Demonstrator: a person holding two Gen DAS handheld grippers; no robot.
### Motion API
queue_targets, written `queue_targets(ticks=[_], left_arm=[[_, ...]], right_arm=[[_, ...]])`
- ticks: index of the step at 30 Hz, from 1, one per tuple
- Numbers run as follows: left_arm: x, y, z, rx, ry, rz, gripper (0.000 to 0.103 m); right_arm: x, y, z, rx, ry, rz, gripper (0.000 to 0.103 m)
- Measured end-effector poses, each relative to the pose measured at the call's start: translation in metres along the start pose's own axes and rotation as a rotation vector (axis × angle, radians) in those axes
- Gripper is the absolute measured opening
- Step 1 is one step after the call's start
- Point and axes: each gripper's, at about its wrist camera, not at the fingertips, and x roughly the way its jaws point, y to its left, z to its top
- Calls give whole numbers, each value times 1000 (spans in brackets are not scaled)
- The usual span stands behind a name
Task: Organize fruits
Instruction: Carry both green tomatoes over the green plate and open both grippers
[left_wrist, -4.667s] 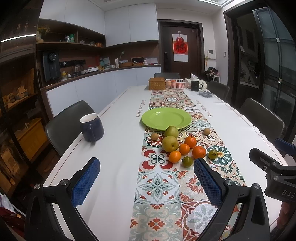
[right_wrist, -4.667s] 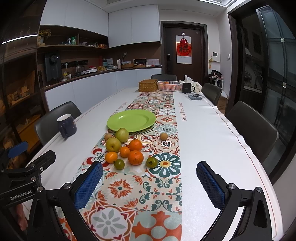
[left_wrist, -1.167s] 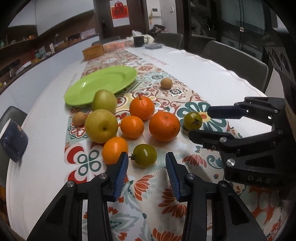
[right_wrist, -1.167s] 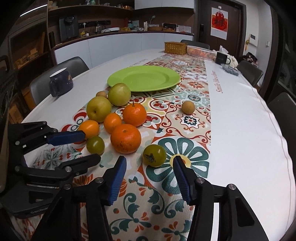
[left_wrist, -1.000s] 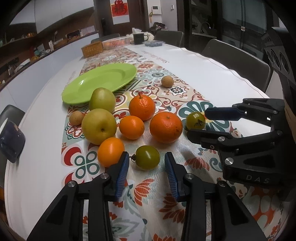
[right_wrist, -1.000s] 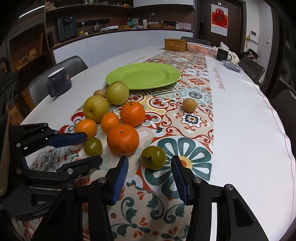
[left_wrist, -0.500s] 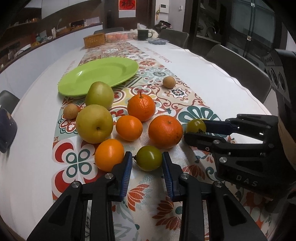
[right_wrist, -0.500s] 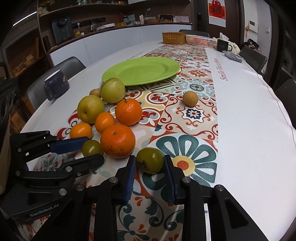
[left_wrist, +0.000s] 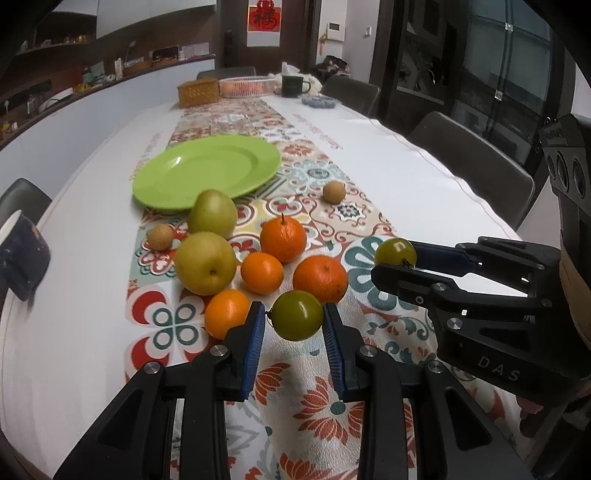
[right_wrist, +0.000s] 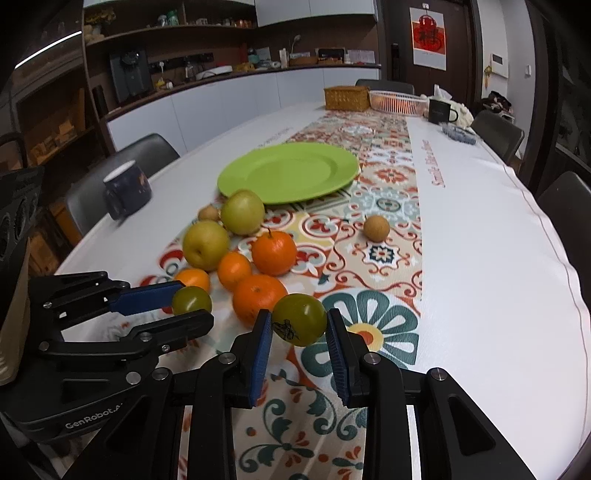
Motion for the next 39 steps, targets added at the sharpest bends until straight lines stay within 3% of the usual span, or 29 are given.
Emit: queue_targets(ticks=[8, 20, 29, 39], left_arm=[[-23, 9, 16, -17, -47, 18, 32], [-19, 52, 74, -42, -97, 43, 32], [13, 89, 120, -47, -80, 56, 32], [79, 123, 131, -100, 44, 37, 32]], right_arm=[[-17, 11, 24, -26, -60, 18, 31], [-2, 23, 99, -77, -141, 32, 31], [53, 14, 151, -63, -81, 49, 31], [126, -1, 161, -20, 48, 73, 31]])
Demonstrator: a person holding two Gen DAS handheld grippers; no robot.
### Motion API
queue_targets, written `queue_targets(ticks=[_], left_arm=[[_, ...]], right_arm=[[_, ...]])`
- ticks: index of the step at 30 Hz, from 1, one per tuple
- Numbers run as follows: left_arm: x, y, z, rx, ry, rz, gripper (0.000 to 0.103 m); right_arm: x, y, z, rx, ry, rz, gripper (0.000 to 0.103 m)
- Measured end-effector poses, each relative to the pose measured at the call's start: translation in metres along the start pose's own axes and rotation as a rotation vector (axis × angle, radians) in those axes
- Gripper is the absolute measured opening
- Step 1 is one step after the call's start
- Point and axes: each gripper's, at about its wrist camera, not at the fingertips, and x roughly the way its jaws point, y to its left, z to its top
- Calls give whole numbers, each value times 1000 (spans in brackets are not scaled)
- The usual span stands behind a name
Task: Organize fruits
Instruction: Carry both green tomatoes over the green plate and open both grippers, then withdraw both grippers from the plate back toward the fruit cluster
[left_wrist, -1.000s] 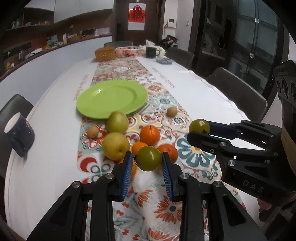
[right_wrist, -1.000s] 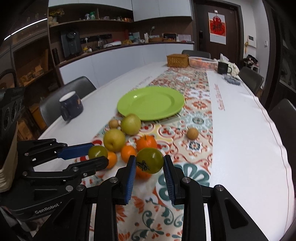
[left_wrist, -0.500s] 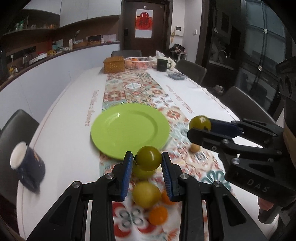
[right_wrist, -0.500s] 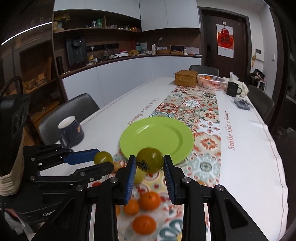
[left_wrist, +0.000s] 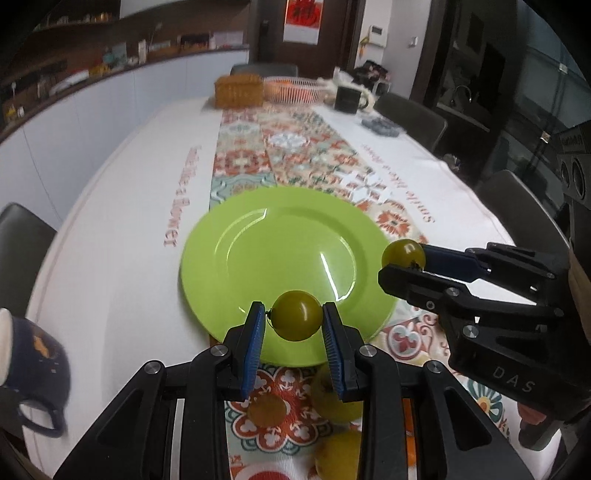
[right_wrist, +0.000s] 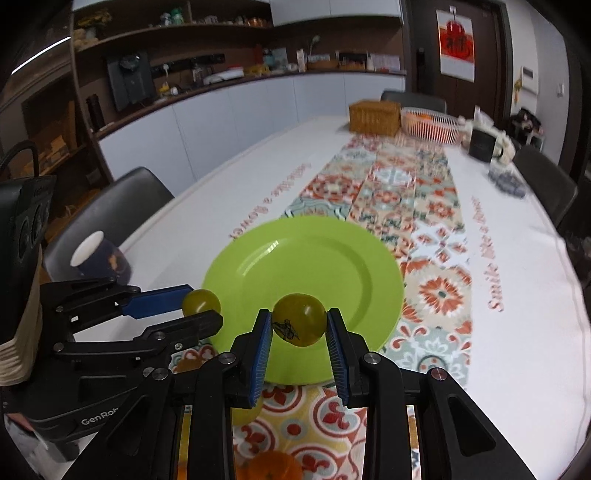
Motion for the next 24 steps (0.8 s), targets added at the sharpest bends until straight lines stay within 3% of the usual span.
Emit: queue_targets(ticks=[9, 11, 13, 17, 24], left_arm=[[29, 10, -2, -11, 59, 19, 32], [26, 10, -2, -7, 48, 26, 40], [18, 9, -2, -5, 24, 51, 53], [-5, 7, -6, -6, -19, 95, 53], [-54, -10, -23, -1, -100, 136, 64]], right_arm=[[31, -9, -7, 34, 61, 6, 32], [28, -9, -8, 32, 48, -14, 38], [20, -9, -9, 30, 30, -31, 43], [-1, -6, -15, 11, -3, -58, 43], [-55, 8, -34, -28, -89, -108, 51]])
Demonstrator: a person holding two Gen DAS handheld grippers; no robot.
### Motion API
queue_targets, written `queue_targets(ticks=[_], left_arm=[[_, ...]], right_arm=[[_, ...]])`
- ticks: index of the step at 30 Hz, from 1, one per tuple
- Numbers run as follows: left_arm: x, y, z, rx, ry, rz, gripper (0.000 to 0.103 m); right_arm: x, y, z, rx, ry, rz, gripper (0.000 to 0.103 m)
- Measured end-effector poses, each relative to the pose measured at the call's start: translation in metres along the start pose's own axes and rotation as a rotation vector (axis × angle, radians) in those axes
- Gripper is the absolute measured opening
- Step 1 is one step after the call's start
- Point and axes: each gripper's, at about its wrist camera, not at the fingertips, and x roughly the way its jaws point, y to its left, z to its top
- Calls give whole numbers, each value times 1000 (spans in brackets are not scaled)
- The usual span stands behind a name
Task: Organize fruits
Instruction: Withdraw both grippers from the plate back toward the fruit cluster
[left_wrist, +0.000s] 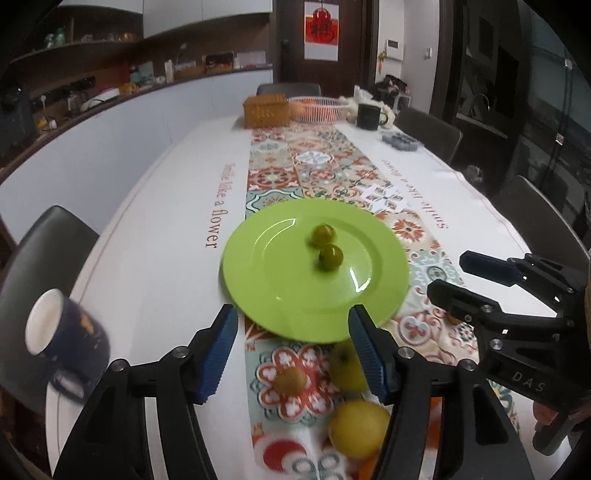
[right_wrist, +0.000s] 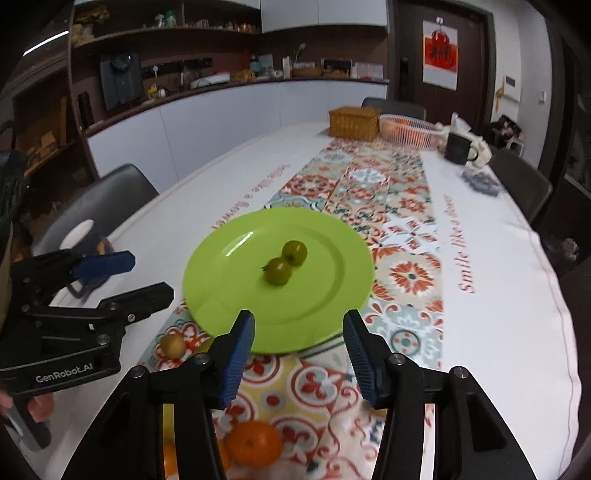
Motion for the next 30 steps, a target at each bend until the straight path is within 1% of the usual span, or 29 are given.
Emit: queue_targets(ticks=[1, 3, 6, 10, 14, 19, 22, 30], left_arm=[[-8, -2, -3, 0, -13, 3, 67], [-24, -6, -9, 0, -35, 6, 70], [-44, -10, -18, -3, -62, 8, 70], [-75, -16, -28, -6, -109, 18, 78], [-99, -23, -42, 11, -139, 27, 81], [-122, -31, -61, 21, -157, 24, 82], [-133, -35, -71, 27, -166, 20, 82], [-149, -46, -97, 55, -185, 28, 82]], right_arm=[[-8, 1, -3, -3, -11, -2, 51], [-25, 5, -8, -10, -36, -6, 54], [-50, 11, -15, -24, -74, -16, 56], [-77, 17, -22, -29, -110, -22, 61], [-104, 24, -32, -35, -141, -20, 64], [-128, 30, -48, -28, -161, -15, 65], [-138, 36, -58, -50, -170, -26, 65], [-157, 46, -84, -97, -180, -38, 65]])
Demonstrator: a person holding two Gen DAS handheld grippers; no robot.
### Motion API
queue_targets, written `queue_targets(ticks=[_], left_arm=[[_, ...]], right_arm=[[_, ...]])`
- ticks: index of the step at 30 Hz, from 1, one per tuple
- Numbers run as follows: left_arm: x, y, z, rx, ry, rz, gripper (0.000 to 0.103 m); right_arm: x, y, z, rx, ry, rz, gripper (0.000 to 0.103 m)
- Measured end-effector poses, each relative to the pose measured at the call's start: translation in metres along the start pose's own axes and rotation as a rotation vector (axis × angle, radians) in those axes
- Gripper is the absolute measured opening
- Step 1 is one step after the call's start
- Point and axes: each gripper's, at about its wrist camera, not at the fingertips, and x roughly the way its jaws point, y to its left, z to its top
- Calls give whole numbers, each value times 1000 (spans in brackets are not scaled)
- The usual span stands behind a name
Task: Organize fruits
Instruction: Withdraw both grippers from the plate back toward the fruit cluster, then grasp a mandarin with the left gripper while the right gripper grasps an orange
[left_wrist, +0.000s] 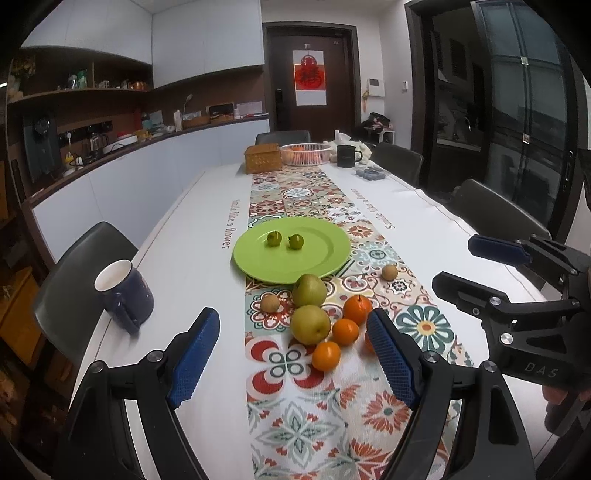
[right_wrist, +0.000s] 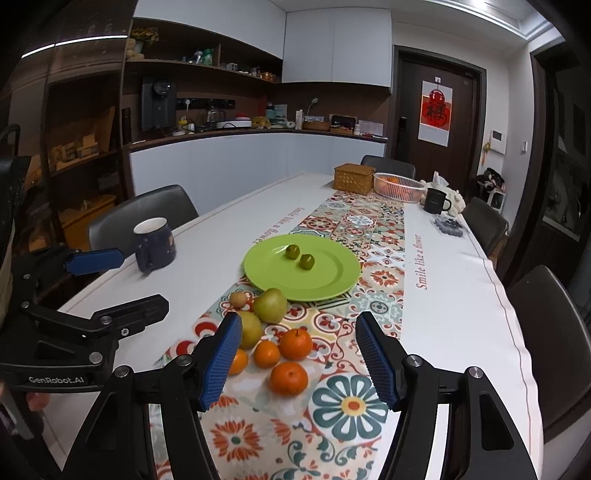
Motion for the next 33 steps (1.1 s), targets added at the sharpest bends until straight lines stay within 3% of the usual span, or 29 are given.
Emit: queue_targets(ticks=[16, 33], left_arm=[[17, -14, -37, 60, 7, -43, 82], [85, -18, -59, 135, 155, -124, 70]], right_arm=[[17, 8, -39, -68, 54, 14, 65], [78, 0, -63, -62, 175, 73, 64]])
